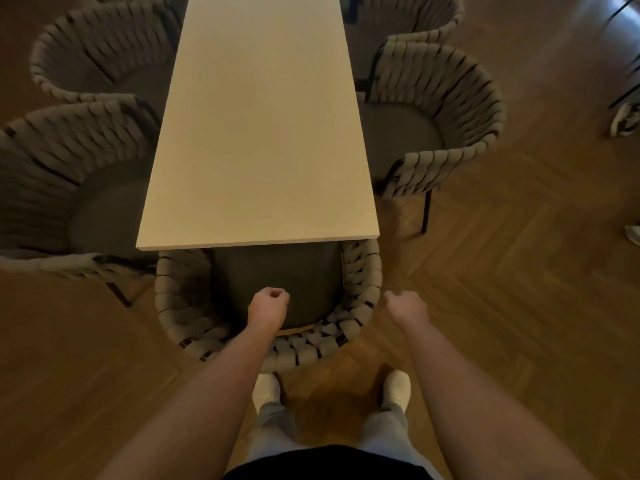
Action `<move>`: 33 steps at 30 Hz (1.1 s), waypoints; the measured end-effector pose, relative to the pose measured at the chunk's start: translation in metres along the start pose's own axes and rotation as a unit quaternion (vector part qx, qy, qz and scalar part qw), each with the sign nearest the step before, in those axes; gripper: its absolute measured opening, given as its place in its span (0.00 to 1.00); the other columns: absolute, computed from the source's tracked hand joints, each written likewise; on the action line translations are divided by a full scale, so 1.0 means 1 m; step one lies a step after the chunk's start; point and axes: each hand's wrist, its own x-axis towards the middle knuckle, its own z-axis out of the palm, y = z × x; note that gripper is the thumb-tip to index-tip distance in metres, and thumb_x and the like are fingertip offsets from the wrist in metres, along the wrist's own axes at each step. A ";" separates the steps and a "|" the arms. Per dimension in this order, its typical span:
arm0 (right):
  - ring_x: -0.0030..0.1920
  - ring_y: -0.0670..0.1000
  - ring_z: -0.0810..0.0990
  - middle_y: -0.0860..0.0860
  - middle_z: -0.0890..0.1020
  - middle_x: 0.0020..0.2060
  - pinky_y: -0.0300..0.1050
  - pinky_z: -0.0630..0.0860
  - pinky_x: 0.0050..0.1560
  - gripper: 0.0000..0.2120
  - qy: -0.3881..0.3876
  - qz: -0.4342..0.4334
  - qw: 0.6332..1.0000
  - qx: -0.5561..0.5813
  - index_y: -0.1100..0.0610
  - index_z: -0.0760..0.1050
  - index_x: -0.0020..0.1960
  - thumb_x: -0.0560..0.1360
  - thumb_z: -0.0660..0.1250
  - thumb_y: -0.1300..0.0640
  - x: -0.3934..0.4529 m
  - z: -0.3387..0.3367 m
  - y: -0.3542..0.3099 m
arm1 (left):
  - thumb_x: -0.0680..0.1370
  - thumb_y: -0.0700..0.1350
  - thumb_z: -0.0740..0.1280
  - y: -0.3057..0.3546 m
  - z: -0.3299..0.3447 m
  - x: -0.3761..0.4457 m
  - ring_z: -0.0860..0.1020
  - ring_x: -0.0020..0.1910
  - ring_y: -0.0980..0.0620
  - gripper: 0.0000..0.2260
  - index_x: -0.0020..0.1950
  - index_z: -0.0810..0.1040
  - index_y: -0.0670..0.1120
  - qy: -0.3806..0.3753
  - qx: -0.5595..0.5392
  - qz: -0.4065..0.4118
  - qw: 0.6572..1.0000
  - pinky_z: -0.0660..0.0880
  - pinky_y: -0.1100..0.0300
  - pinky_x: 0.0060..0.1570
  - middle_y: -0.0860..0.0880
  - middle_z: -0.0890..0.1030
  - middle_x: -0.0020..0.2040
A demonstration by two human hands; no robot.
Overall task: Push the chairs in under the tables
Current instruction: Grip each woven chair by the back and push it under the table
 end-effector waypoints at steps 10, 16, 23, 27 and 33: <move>0.52 0.58 0.79 0.59 0.82 0.57 0.45 0.73 0.51 0.23 -0.039 -0.097 0.993 -0.055 0.64 0.77 0.66 0.84 0.60 0.46 0.084 -0.160 0.038 | 0.83 0.45 0.65 0.080 0.160 -0.058 0.81 0.50 0.51 0.05 0.57 0.80 0.50 0.032 -0.104 -0.030 0.994 0.77 0.57 0.47 0.49 0.82 0.51; 0.60 0.60 0.79 0.61 0.80 0.62 0.44 0.72 0.53 0.24 -0.042 -0.115 0.991 -0.046 0.64 0.73 0.71 0.84 0.60 0.48 0.134 -0.235 0.033 | 0.83 0.44 0.65 0.141 0.230 -0.065 0.81 0.49 0.50 0.05 0.53 0.80 0.49 0.032 -0.132 -0.030 0.990 0.76 0.57 0.45 0.48 0.83 0.49; 0.54 0.56 0.82 0.58 0.83 0.59 0.46 0.77 0.46 0.21 -0.053 -0.135 0.989 -0.030 0.61 0.76 0.68 0.83 0.62 0.47 0.208 -0.288 -0.019 | 0.83 0.45 0.65 0.222 0.288 -0.015 0.82 0.52 0.48 0.07 0.46 0.77 0.53 0.032 -0.171 -0.048 0.984 0.80 0.51 0.58 0.47 0.83 0.50; 0.48 0.53 0.82 0.54 0.83 0.49 0.46 0.76 0.43 0.18 -0.055 -0.147 0.986 -0.054 0.61 0.77 0.66 0.84 0.62 0.49 0.256 -0.321 -0.062 | 0.84 0.45 0.64 0.271 0.314 0.029 0.81 0.52 0.49 0.06 0.57 0.81 0.48 0.024 -0.161 -0.051 0.985 0.79 0.51 0.58 0.48 0.83 0.50; 0.42 0.50 0.78 0.51 0.80 0.42 0.45 0.73 0.39 0.16 -0.042 -0.189 0.968 -0.159 0.59 0.80 0.60 0.84 0.60 0.50 0.322 -0.371 -0.133 | 0.84 0.46 0.64 0.353 0.329 0.082 0.80 0.50 0.51 0.08 0.62 0.79 0.48 0.017 -0.134 -0.061 0.989 0.79 0.56 0.52 0.48 0.82 0.51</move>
